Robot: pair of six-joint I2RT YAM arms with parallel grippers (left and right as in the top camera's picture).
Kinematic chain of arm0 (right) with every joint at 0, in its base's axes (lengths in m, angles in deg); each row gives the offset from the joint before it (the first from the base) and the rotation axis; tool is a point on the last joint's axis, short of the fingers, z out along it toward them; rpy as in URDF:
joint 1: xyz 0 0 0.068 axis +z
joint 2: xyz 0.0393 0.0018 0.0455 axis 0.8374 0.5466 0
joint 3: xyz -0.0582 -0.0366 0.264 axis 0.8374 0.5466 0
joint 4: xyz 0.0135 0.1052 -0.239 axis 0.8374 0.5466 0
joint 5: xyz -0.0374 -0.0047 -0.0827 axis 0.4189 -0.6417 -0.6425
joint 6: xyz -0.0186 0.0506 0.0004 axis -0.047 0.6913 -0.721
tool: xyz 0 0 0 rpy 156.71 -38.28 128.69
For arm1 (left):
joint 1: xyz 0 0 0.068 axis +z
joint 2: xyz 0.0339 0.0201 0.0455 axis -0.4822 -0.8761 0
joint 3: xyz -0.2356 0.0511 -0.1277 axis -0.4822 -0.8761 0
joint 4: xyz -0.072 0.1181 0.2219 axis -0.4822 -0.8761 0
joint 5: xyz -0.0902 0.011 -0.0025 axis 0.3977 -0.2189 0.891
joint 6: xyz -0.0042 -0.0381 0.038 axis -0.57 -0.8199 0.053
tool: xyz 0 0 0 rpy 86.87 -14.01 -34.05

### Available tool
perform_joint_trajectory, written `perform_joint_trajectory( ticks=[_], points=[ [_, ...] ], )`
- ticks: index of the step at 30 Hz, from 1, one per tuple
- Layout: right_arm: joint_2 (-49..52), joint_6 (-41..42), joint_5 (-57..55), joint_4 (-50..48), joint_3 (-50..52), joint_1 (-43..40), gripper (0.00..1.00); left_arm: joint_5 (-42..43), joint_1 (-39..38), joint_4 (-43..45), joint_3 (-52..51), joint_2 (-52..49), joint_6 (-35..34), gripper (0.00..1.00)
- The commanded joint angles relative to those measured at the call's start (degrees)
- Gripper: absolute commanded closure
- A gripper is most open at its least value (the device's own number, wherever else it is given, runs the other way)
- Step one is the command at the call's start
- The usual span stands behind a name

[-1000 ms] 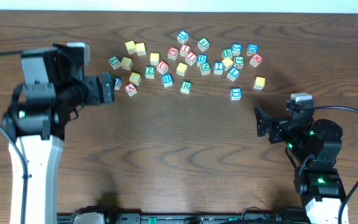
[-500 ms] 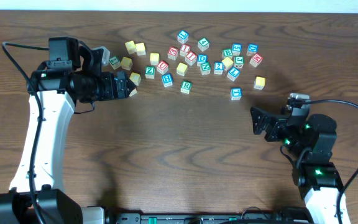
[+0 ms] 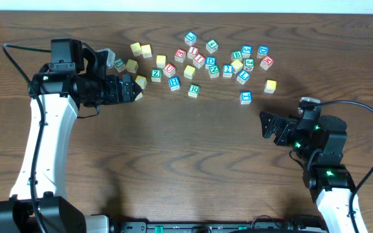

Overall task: Spell out CORL
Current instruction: 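Lower the left gripper onto the yellow C block and close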

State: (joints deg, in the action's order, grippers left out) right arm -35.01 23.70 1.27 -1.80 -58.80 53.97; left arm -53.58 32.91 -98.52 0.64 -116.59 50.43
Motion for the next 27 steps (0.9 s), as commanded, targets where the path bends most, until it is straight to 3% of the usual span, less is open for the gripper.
perform_joint_trajectory(
  ticks=[1,13,20,21,23,27],
  points=[
    [0.0,0.7,0.3,-0.2,-0.8,-0.4,0.01,0.7,0.2,-0.3,0.7,0.2,-0.3,0.02],
    [0.0,0.7,0.3,-0.2,-0.8,-0.4,0.01,-1.3,0.2,-0.3,0.7,0.2,-0.3,0.02],
    [0.0,1.3,0.3,-0.2,-0.8,-0.4,0.01,-6.6,0.2,-0.3,0.7,0.1,-0.9,0.02],
    [0.0,2.1,0.3,-0.2,-0.8,-0.4,0.01,-10.4,0.2,-0.5,0.7,0.1,-3.8,0.02],
    [0.0,2.8,0.4,-0.2,-0.8,-0.4,0.01,-27.8,0.7,-3.2,0.7,0.1,-22.2,0.02],
    [0.0,2.8,0.8,-0.2,-0.8,-0.4,0.01,-26.8,1.8,-2.1,0.7,0.1,-21.2,0.02]
  ],
)
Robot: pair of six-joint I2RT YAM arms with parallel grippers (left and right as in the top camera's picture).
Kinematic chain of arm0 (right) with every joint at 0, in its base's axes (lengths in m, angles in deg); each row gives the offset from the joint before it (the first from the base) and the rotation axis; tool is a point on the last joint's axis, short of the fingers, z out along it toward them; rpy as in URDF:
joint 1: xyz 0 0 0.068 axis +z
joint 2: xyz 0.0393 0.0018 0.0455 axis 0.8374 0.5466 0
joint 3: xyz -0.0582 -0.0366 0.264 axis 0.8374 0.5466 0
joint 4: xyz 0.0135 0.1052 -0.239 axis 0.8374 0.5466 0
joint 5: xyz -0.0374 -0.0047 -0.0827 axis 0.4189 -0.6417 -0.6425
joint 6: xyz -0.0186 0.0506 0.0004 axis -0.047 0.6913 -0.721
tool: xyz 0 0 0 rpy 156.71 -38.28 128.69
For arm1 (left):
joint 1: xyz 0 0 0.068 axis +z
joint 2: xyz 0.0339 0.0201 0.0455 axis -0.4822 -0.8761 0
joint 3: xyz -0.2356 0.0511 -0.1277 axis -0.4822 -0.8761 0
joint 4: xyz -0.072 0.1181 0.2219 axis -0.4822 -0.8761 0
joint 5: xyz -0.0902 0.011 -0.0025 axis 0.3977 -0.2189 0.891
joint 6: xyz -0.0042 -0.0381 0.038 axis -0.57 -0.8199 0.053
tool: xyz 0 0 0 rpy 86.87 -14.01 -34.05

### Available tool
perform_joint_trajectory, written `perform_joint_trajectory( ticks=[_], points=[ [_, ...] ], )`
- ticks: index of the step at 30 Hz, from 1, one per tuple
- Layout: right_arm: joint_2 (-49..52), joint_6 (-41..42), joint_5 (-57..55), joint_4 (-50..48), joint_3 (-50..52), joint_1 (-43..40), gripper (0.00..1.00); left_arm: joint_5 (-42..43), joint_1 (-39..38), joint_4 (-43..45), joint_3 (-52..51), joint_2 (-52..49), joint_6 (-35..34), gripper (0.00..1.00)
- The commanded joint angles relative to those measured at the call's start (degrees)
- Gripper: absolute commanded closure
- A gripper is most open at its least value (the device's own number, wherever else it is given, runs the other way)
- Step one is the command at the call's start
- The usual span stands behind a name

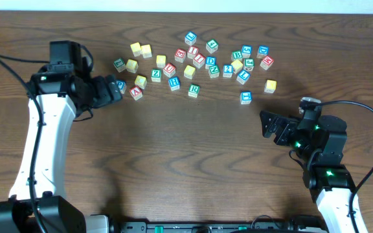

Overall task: Spell out CORL
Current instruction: 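Lower the left gripper onto the yellow C block and close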

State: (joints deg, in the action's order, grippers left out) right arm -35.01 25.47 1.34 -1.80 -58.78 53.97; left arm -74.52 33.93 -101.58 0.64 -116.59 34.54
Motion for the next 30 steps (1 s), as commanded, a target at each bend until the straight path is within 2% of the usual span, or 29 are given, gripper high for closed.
perform_joint_trajectory(
  ticks=[1,3,4,7,9,12,19,21,22,26,30],
  points=[
    [0.0,1.0,0.7,-0.4,-0.8,-0.4,0.01,-1.7,0.7,2.4,0.7,0.0,-1.8,0.02],
    [0.0,1.0,0.6,-0.9,-0.8,-0.4,0.01,6.1,0.3,4.5,0.9,-0.1,3.5,0.02],
    [0.0,1.0,0.7,-1.8,-0.8,-0.4,0.01,7.0,-0.1,4.8,1.5,-0.7,3.1,0.02],
    [0.0,1.0,0.7,-3.5,-0.9,-0.4,0.01,3.7,-1.4,0.5,5.6,-4.3,3.2,0.02],
    [0.0,1.0,0.7,-4.0,-0.9,-0.4,0.01,2.9,-2.7,-7.2,11.8,-9.3,5.9,0.02],
    [0.0,1.0,0.7,-4.0,-0.9,-0.4,0.01,-1.4,-5.0,-12.5,17.6,-15.5,7.1,0.02],
    [0.0,1.0,2.9,-3.8,-0.9,-0.4,0.01,-0.3,-7.5,1.5,17.6,-19.6,6.8,0.02],
    [0.0,1.0,2.9,-3.4,-0.9,-0.4,0.01,-0.3,-8.5,6.8,17.5,-20.6,13.3,0.04],
    [0.0,1.0,2.9,-3.3,-0.9,-0.4,0.01,-0.8,-8.9,8.4,17.5,-21.3,16.2,0.09],
    [0.0,1.0,2.8,-3.2,-0.9,-0.4,0.01,-0.9,-9.9,10.0,17.5,-24.9,20.2,0.12],
    [0.0,1.0,2.8,-2.9,-0.9,-0.4,0.01,-0.9,-9.9,9.9,17.5,-30.2,20.6,0.14]
  ],
)
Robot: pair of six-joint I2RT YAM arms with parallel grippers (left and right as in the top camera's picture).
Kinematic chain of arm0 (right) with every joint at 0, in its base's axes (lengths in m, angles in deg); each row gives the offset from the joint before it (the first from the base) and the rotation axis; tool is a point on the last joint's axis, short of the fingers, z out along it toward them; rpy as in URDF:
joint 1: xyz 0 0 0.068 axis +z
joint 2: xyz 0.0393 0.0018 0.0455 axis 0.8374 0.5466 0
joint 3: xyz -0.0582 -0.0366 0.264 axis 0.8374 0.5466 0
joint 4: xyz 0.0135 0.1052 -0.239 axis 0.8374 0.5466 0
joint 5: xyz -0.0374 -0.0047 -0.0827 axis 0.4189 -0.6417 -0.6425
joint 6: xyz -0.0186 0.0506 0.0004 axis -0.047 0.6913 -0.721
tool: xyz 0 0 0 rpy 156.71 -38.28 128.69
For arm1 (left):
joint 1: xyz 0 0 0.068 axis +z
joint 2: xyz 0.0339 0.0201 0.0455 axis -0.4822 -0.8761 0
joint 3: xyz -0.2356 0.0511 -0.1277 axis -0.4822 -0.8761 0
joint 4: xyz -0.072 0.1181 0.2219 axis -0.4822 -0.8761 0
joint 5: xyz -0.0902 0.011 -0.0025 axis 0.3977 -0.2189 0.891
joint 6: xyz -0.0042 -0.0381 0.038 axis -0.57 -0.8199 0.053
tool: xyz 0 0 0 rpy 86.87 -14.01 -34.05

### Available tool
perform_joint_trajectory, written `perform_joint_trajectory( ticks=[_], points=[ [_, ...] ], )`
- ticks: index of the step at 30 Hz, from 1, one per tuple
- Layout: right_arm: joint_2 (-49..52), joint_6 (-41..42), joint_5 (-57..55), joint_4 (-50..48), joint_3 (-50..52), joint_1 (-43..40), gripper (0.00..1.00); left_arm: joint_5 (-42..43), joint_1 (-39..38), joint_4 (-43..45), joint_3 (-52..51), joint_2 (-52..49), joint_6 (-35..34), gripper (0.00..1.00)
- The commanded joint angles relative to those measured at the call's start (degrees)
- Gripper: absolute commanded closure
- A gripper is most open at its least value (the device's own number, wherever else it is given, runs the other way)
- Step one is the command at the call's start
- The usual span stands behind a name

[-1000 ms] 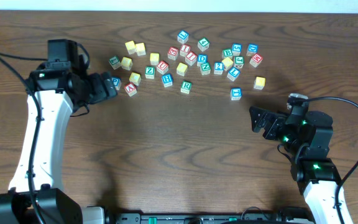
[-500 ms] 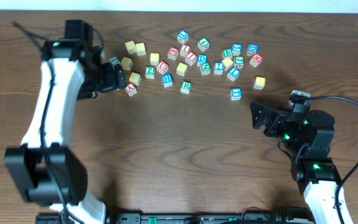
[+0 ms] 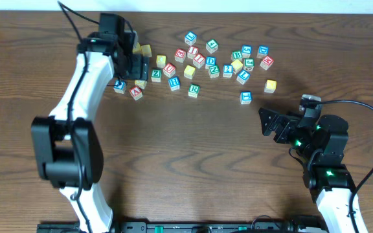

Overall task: Spell out CORL
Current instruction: 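Lower the left gripper onto the yellow C block and close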

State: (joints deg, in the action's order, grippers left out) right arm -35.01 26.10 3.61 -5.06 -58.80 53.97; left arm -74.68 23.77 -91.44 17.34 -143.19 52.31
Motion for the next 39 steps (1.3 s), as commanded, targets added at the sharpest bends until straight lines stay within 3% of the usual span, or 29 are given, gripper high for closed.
perform_joint_trajectory(
  ticks=[1,3,17,20,35,37,39],
  points=[
    [0.0,0.3,0.6,0.4,-0.9,-0.4,0.01,-0.8,0.3,-0.2,0.8,-4.4,3.1,0.14],
    [0.0,0.3,0.6,0.4,-0.9,-0.4,0.01,-0.8,0.3,-0.3,0.8,-6.3,3.2,0.20],
    [0.0,0.3,0.6,0.5,-0.9,-0.4,0.01,-0.7,0.2,6.3,0.8,-8.7,3.8,0.21],
    [0.0,0.3,0.6,0.5,-0.9,-0.4,0.01,-0.7,0.2,6.1,0.8,-8.8,4.1,0.31],
    [0.0,0.3,0.6,0.5,-0.9,-0.4,0.01,-0.3,-0.5,7.0,0.2,-11.0,4.1,0.31],
    [0.0,0.3,0.6,0.5,-0.9,-0.4,0.01,-0.2,-0.5,6.8,0.2,-11.3,4.1,0.39],
    [0.0,0.3,0.6,0.5,-0.9,-0.4,0.01,-0.1,-0.6,6.7,0.2,-11.4,4.1,0.40]
  ],
)
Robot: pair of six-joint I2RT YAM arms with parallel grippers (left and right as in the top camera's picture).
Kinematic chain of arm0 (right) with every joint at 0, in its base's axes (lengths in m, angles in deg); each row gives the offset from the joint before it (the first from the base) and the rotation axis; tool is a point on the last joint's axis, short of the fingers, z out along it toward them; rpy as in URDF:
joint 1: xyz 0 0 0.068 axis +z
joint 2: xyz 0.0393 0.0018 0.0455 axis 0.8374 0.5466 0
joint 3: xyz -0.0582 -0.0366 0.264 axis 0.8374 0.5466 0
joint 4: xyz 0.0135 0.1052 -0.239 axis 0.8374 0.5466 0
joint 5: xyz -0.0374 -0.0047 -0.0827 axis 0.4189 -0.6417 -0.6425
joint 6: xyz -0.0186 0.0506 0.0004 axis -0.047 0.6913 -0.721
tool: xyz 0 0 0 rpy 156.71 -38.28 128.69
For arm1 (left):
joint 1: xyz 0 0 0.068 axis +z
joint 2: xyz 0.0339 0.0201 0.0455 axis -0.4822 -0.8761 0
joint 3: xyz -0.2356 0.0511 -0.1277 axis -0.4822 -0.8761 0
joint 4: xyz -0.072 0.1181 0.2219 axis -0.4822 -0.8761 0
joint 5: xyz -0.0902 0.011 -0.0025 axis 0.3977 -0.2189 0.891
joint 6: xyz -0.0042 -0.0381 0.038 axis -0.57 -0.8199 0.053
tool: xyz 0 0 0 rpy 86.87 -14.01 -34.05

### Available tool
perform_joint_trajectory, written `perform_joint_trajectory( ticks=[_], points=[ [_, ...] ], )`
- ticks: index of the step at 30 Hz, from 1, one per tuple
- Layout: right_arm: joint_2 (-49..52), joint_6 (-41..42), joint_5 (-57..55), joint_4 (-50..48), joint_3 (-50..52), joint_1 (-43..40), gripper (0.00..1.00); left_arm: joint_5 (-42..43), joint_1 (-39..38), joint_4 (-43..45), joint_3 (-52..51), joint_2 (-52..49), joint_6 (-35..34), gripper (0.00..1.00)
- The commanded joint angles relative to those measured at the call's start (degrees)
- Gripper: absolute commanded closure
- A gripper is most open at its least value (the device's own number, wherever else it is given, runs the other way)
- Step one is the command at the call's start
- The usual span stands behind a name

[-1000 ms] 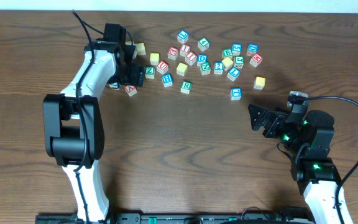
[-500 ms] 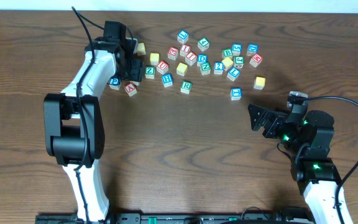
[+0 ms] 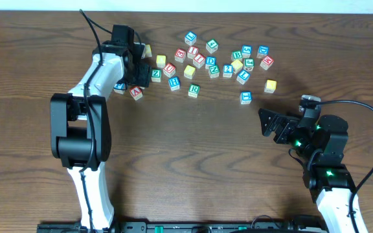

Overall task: Spell out CORL
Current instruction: 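Lower the left gripper onto the yellow C block and close, then carry the C block with the left gripper to the open table center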

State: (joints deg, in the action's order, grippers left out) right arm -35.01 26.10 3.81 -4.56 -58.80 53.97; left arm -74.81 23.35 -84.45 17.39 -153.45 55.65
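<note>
Several small lettered wooden blocks (image 3: 199, 61) lie scattered across the far middle of the table; their letters are mostly too small to read. A green-edged block (image 3: 193, 90) and a blue-edged one (image 3: 245, 97) lie nearest the front of the heap. My left gripper (image 3: 139, 70) is stretched far out over the left end of the heap, by a green block (image 3: 156, 75); its fingers blend into the blocks. A red block (image 3: 136, 92) and a blue block (image 3: 120, 85) lie just beside it. My right gripper (image 3: 264, 124) stands open at the right, holding nothing.
A lone yellow block (image 3: 270, 85) lies at the right end of the heap, a little beyond the right gripper. The dark wooden table (image 3: 186, 162) stretches toward the front. The left arm (image 3: 83, 123) reaches across the left part of the table.
My left gripper has shifted a little to the right and toward the front, further in among the left-end blocks. The left arm has swung slightly. The right arm has not moved.
My left gripper first lay at the left edge of the heap, pointing right. It then stood further left, leaving a red and a blue block bare. Then the arm had swung round and reached the far left end of the heap, where it still is.
</note>
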Motion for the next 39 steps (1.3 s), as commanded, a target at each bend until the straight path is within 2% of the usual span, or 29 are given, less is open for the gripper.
perform_joint_trajectory(
  ticks=[1,3,6,14,16,24,28,30,39],
  points=[
    [0.0,0.3,0.4,0.0,-0.9,-0.4,0.01,0.0,-0.1,-0.4,0.1,-1.3,0.7,0.40],
    [0.0,0.3,0.4,0.0,-0.9,-0.4,0.01,0.1,-0.1,-0.7,0.1,-1.6,0.7,0.40],
    [0.0,0.3,0.4,0.0,-0.9,-0.4,0.01,0.1,-0.1,-0.9,0.1,-2.0,-0.2,0.50],
    [0.0,0.3,0.4,0.0,-0.9,-0.4,0.01,0.0,-0.1,-0.8,0.1,-3.8,-1.2,0.52],
    [0.0,0.3,0.4,0.0,-0.9,-0.4,0.01,0.0,-0.1,-0.1,0.1,-3.8,-1.2,0.60],
    [0.0,0.3,0.4,0.1,-0.9,-0.4,0.01,0.0,-0.1,0.2,0.2,-3.6,-1.7,0.61],
    [0.0,0.3,0.4,0.5,-0.9,-0.4,0.01,0.0,-0.1,0.0,0.2,-2.0,-6.5,0.61],
    [0.0,0.3,0.4,1.1,-0.9,-0.4,0.01,0.1,-0.1,0.0,0.2,-0.6,-7.5,0.66],
    [0.0,0.3,0.4,3.2,-0.9,-0.4,0.01,0.1,-0.1,-2.0,0.2,1.9,-9.1,0.72]
  ],
)
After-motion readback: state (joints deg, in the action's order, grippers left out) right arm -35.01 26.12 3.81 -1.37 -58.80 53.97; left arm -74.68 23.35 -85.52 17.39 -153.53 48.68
